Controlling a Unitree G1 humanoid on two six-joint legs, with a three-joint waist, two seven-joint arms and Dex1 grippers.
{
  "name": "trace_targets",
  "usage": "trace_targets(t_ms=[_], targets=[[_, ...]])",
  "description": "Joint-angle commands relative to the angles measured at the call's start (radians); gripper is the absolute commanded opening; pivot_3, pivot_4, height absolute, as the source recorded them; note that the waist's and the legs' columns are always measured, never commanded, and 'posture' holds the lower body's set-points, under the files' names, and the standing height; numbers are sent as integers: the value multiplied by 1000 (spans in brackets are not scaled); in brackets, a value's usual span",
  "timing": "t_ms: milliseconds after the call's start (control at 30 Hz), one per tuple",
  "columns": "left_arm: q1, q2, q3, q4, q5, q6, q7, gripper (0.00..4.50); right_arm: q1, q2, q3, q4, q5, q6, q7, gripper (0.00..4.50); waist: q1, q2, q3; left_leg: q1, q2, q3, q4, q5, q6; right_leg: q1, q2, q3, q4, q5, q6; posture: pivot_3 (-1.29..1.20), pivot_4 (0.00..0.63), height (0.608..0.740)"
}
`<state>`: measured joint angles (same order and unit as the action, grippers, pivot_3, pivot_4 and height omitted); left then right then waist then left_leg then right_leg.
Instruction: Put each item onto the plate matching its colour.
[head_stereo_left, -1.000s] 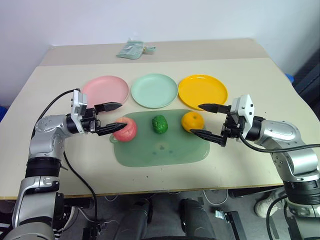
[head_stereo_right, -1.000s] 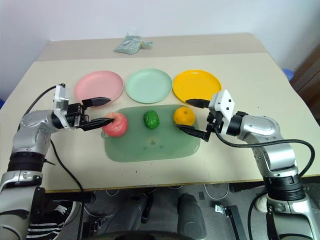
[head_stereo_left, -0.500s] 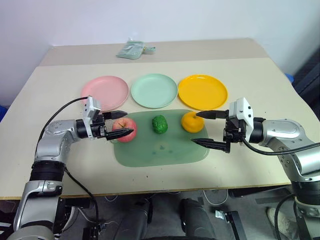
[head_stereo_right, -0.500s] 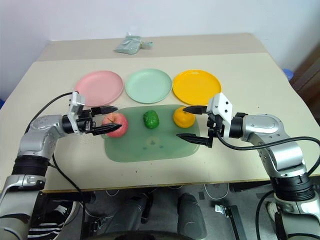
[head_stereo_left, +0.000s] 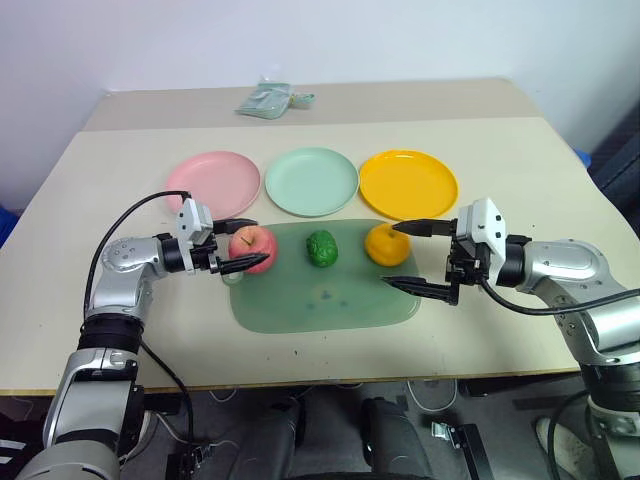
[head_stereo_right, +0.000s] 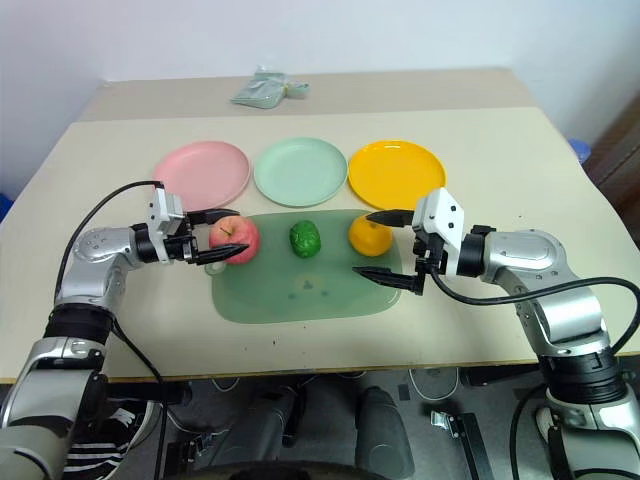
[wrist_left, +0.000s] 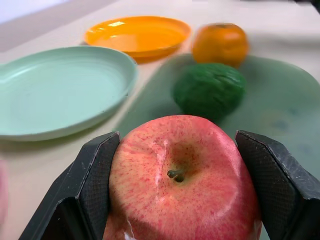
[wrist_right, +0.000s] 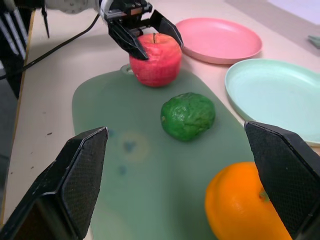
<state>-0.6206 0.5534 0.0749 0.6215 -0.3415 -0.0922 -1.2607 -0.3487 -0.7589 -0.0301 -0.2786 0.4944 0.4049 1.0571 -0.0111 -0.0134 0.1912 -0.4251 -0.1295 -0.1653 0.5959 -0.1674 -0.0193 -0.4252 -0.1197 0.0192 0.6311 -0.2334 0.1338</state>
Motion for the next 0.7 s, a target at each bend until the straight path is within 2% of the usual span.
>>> trace_targets(t_ms=[33,167,233,400,567,667,700], targets=[[-126,-4,106,84,-7,-67,185,3164,-46,24,-24,-3,0,-20,-35,4500,0,-1,1,0,0,0,0,0,0,0,0,0,0,0,0,0,150,740],[-247,-30,162,226,28,-151,414,3164,-82,50,-7,16,-27,-31,-69,4500,0,-1,1,-1,0,0,0,0,0,0,0,0,0,1,2,0,150,740],[-288,-31,154,299,91,-225,538,3164,-96,62,-3,20,-35,-35,-84,4500,0,-1,1,-1,-1,0,0,0,0,0,0,0,-1,1,2,0,150,740],[-352,-72,165,434,134,-257,724,3164,-143,95,10,25,-72,-42,-138,4500,-1,-1,1,0,-1,0,0,0,0,0,0,0,0,1,2,0,150,740],[-387,-105,156,517,161,-276,821,3164,-195,160,20,67,-131,-53,-241,4500,-2,-2,1,-1,-1,0,1,0,0,0,0,0,0,2,3,0,150,740],[-393,-106,147,545,175,-246,821,3164,-183,166,31,55,-147,-57,-244,4500,-2,-2,1,-1,-1,0,1,0,0,0,0,0,0,3,3,0,150,740],[-393,-104,146,550,180,-245,830,3642,-181,165,32,51,-148,-56,-244,4500,-3,-2,1,-1,-2,0,1,0,0,0,0,0,0,3,4,0,150,740]])
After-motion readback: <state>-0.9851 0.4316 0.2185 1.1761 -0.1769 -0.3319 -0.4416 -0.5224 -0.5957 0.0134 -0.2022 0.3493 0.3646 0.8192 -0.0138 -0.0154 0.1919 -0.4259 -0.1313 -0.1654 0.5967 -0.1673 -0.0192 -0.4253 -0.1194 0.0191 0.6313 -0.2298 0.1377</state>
